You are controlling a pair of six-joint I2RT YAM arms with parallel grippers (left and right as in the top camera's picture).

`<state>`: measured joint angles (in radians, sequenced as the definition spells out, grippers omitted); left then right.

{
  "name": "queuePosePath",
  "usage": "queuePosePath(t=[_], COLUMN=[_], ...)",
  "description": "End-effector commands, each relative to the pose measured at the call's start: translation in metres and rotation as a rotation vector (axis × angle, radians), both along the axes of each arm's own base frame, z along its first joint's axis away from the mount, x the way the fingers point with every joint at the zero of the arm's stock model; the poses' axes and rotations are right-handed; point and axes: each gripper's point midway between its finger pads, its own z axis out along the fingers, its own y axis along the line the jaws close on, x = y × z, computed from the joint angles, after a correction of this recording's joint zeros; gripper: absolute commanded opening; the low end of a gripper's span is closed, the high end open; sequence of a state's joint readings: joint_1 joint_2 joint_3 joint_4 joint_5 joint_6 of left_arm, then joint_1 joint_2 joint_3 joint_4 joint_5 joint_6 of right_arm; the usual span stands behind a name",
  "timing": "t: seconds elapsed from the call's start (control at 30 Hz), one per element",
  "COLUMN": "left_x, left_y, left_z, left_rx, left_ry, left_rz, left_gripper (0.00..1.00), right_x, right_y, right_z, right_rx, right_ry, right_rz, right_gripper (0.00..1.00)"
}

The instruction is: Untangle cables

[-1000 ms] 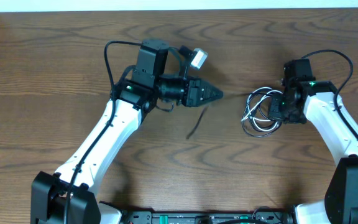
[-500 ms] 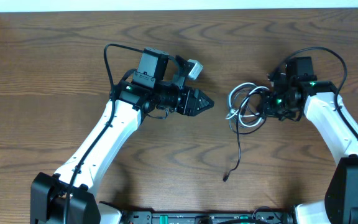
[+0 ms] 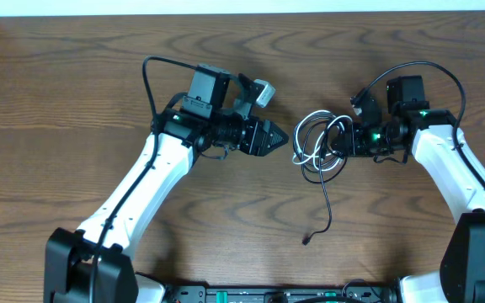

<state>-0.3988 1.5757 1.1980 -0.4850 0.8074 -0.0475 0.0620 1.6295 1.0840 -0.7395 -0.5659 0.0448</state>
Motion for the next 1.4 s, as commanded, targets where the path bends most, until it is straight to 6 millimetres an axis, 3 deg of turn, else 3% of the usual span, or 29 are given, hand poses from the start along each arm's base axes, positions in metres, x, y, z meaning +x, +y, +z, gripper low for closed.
queuePosePath(t=[0.0, 0.27, 0.63, 0.7, 0.73, 0.77, 0.8, 1.17, 1.23, 1.37], left_x=[-0.003, -0.021, -0.017, -0.017, -0.017, -0.017, -0.016, -0.01, -0.006, 0.005], left_y=[-0.01, -0.049, -0.057, -0.057, -0.057, -0.057, -0.057, -0.058, -0.059, -0.057], left_z=[-0.016, -0.006, -0.013, -0.012, -0.012, -0.012, -0.012, -0.007, -0.001, 0.023], left_rx=[0.017, -0.108, -0.048, -0.049, -0.049, -0.049, -0.047, -0.059, -0.079, -0.134], left_ry=[0.015, -0.006, -0.061, -0.062, -0.063, -0.064, -0.066, -0.089, -0.096, -0.127], left_rz=[-0.037, -0.182, -0.164, -0.165, -0.165, -0.165, -0.163, -0.142, -0.123, -0.072], left_gripper=[0.59, 0.58, 0.58, 0.47, 0.37, 0.26, 0.08, 0.08, 0.08, 0.08], right_x=[-0.003, -0.002, -0.006, -0.006, -0.006, -0.006, -0.006, -0.005, -0.003, -0.006], right_y=[0.008, 0.01, 0.017, 0.017, 0.017, 0.017, 0.017, 0.011, 0.001, -0.038], right_z=[0.003, 0.005, 0.01, 0.01, 0.01, 0.01, 0.01, 0.006, -0.002, -0.022], right_rx=[0.052, 0.068, 0.12, 0.12, 0.12, 0.119, 0.119, 0.079, 0.006, -0.214], right_ry=[-0.001, -0.004, 0.006, 0.006, 0.006, 0.006, 0.006, 0.005, 0.011, 0.096], right_rz=[0.031, 0.036, 0.05, 0.05, 0.05, 0.05, 0.05, 0.038, 0.013, -0.159], right_gripper=[0.01, 0.01, 0.01, 0.01, 0.01, 0.01, 0.01, 0.02, 0.11, 0.15])
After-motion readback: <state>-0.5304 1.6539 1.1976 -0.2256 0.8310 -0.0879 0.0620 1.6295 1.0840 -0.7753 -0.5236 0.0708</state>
